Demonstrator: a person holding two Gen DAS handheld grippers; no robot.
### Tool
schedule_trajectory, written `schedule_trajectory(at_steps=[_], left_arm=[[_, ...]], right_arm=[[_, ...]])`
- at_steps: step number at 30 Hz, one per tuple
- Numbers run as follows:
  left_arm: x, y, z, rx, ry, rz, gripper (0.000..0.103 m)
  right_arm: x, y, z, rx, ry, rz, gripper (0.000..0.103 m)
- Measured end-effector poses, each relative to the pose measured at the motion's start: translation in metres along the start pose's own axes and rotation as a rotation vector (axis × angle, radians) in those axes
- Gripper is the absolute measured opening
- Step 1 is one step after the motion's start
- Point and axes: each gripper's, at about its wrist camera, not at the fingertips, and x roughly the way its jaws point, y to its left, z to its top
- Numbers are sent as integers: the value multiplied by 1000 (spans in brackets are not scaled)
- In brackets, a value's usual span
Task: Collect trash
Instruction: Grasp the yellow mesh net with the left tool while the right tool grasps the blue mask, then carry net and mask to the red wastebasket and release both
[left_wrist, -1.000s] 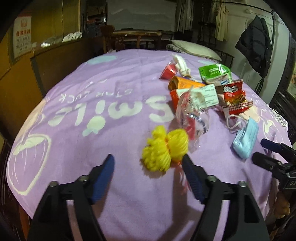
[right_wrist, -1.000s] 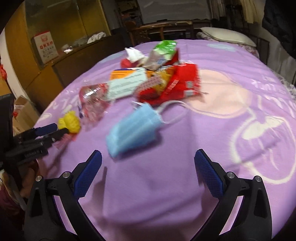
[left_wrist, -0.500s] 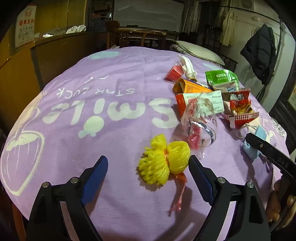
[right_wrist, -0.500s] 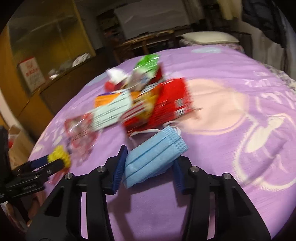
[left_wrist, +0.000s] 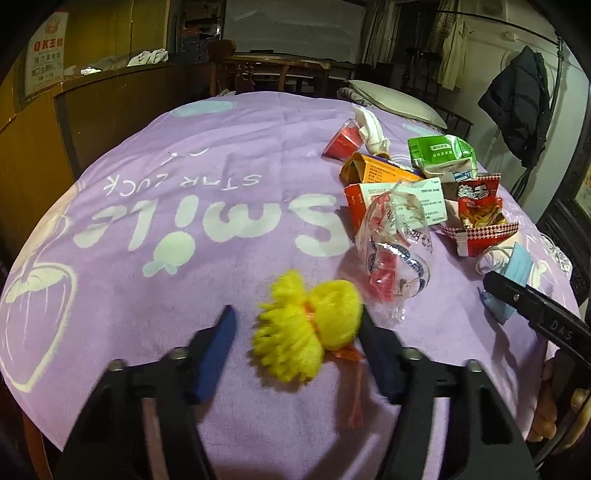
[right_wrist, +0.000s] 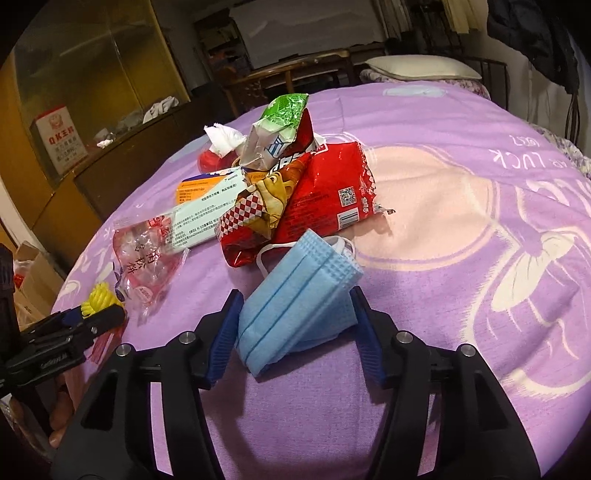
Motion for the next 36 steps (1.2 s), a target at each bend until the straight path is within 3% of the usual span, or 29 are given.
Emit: schedule_trajectory(at_steps=[2,5,7,12,19,28,32,36], left_arm=[[-2,-1,1,5,-1,-24,46],[-10,-3,4,7,-16,-33,43],[-21,-3,6,4,-30,-48,43],[-67,-2,11,13,-111,-36,43],[-135,4,4,-4,-217,-25,43],[-213,21,-22,-26,-299,13,43],[-238,46,-41,-71,-298,48,43],[-248,87,-69,-140,-242,103,44]], right_arm=[[0,0,0,0,-1,-1,58],[0,0,0,1,-4,-3,58],[-5,-4,-1,30,-21,-18,49],[-29,-7,4,113,-70,-3,42],[-94,14,13,93,-185,96,42],[-153,60,3,-10,-242,247,42],[-174,84,-5,-77,-256,307,42],[-185,107,-14,-136,-243,357,42]])
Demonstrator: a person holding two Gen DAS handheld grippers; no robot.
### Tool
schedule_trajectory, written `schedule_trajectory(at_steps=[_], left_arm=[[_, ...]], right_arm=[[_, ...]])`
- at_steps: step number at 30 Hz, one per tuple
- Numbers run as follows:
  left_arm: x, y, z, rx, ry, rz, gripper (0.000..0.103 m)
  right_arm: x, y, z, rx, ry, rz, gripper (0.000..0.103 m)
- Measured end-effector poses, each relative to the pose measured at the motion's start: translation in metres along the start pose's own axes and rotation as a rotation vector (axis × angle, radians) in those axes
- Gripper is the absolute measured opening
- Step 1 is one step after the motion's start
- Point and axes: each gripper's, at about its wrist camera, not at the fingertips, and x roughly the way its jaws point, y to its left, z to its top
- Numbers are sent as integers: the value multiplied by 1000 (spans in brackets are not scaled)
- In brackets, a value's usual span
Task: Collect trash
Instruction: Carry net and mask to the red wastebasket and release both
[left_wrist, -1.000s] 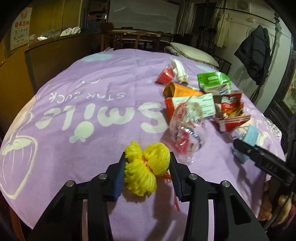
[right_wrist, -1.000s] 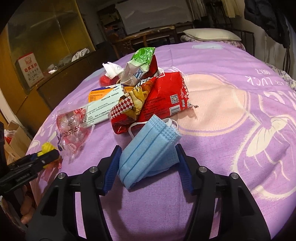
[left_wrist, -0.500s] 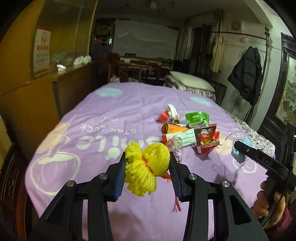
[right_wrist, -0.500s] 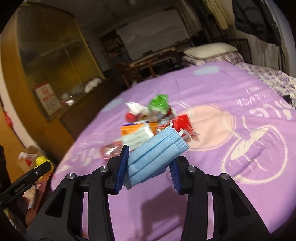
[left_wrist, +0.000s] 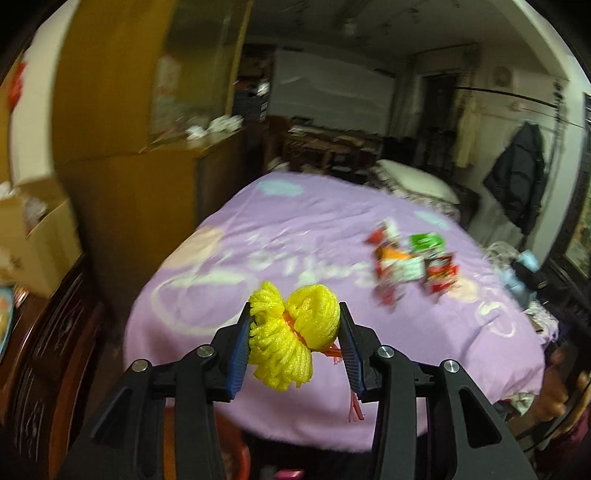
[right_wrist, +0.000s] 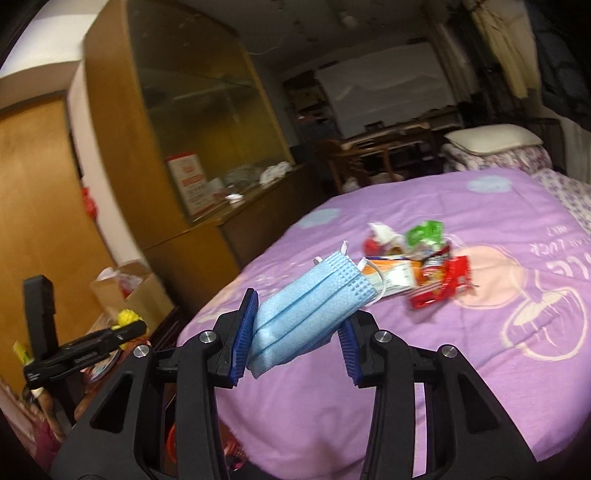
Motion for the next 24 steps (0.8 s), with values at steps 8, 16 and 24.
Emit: schedule_trajectory(at_steps=[8,16,24], left_arm=[[22,103,-61,-216,210,124,60],[36,161,-93,-357,293,177,88],[17,201,-101,-400,234,309,95]], right_arm=[[21,48,-21,-87,103,60,42],[71,109,-52,-209,280,149,42],[132,185,-99,-363,497,304,42]])
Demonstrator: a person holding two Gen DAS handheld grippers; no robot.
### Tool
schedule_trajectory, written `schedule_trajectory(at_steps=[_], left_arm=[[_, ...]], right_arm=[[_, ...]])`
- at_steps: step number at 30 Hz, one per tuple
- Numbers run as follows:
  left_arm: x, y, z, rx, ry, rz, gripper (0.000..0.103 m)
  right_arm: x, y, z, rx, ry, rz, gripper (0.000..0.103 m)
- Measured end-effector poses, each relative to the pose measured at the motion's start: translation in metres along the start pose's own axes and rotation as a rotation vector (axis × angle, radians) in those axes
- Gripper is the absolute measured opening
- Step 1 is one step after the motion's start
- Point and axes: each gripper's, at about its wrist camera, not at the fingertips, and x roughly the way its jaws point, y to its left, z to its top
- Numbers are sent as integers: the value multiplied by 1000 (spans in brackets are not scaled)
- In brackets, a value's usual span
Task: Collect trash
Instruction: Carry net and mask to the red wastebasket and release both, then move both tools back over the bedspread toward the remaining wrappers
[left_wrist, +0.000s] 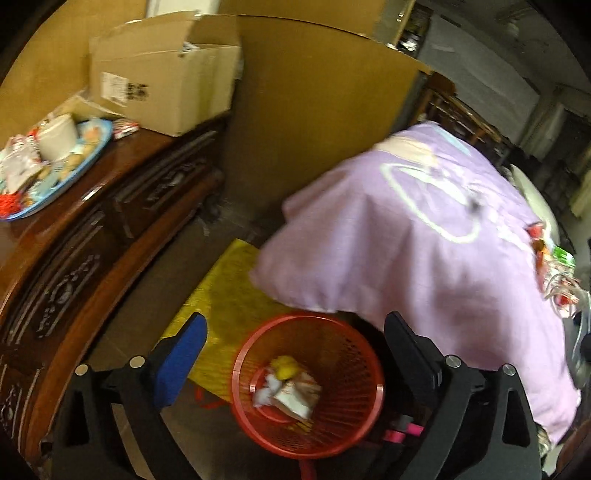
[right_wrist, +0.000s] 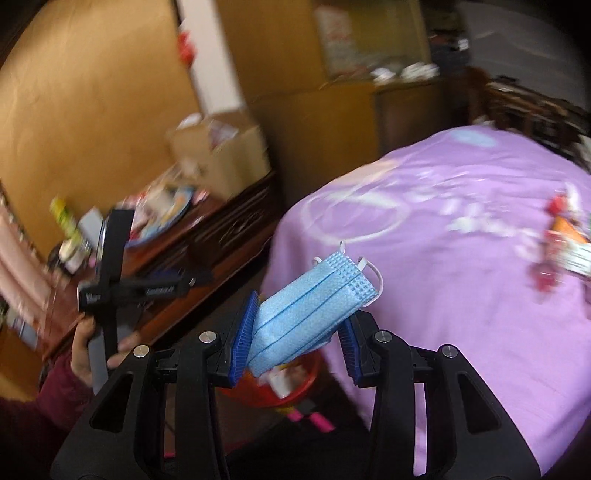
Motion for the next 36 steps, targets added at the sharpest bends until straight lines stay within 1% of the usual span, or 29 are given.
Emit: schedule_trajectory(at_steps=[2,5,7,10,13,15,19,22,24,27,31,36], left_arm=[[4,11,-1,-14,3,22,96],[14,24,-5,-43,24,25,96],[20,33,-8,-56,34,33,96],[27,42,-11,-63,40,54,96],[33,49,-15,-74,53,50,96],[35,50,-16,-77,56,48,96],[31,44,-15,-56,46,59,96],[20,32,-12,-11,11,77,96],[12,23,-8,13,-9,76,96],[2,9,-6,43,-30,65,96],[-12,-16,-3,96,-52,51,96],[-27,-55,-3,176,-77,32,96]], right_arm=[[25,14,2,-40,61,40,42],[56,31,4,-80,135,86,45],[77,38,4,-93,181,107,51],[94,43,3,-96,219,111,56],[99,41,3,-81,226,113,63],[99,40,4,-75,225,108,64],[86,33,8,-53,189,89,64],[72,26,11,-29,149,66,64],[65,20,13,-18,126,47,65],[41,7,13,9,69,4,70],[12,-11,13,40,6,-51,73],[-33,-42,5,90,-88,-154,76]])
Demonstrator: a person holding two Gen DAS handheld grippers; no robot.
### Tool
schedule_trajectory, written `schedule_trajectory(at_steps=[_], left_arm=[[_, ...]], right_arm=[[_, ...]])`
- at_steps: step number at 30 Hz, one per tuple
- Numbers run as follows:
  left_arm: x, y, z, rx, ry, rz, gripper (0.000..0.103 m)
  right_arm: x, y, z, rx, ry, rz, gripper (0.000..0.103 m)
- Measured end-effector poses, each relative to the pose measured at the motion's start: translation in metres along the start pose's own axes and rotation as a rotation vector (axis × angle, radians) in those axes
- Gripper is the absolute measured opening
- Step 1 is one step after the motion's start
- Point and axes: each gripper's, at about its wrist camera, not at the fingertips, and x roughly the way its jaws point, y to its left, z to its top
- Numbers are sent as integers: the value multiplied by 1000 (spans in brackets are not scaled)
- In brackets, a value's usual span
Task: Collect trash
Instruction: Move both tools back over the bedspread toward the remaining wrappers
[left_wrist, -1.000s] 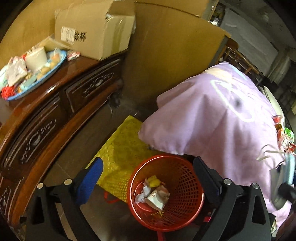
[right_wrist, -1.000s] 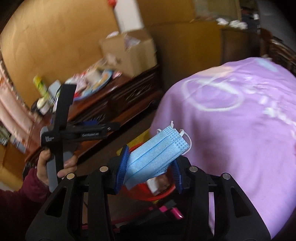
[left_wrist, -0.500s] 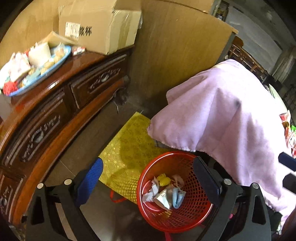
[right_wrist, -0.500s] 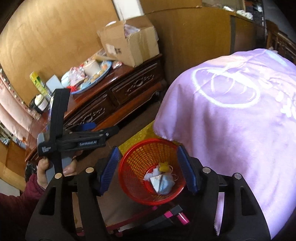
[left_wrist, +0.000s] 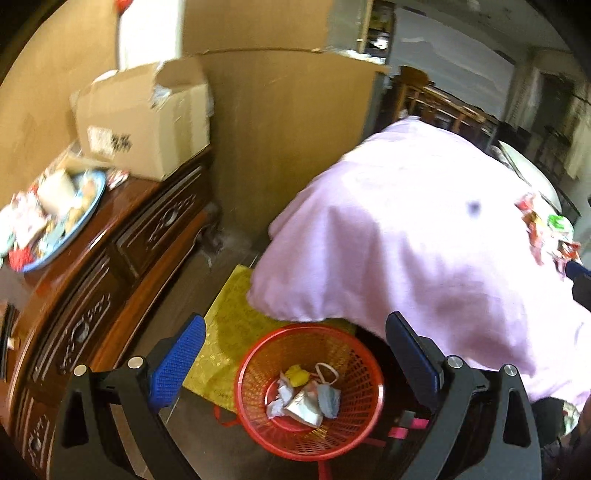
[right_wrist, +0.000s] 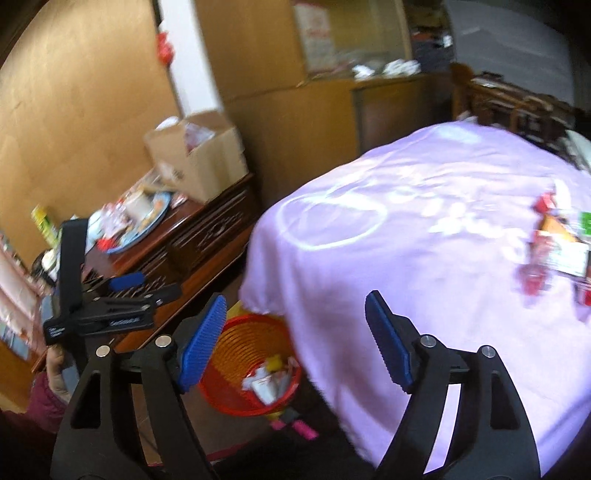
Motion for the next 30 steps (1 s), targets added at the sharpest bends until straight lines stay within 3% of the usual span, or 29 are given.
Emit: schedule_trajectory(at_steps=[7,17,30], left_arm=[[-18,-71,13,133,-37,-47,97],[-9,-191,37,298,-46,-143,97],[54,-335,52,468,16,-307,97]], right_arm=[[-43,-58,-9,69,-87,-139,79],[-97,-180,-32,240,-162,-343,82],[-85,-312,-65,495,-99,-530,83]])
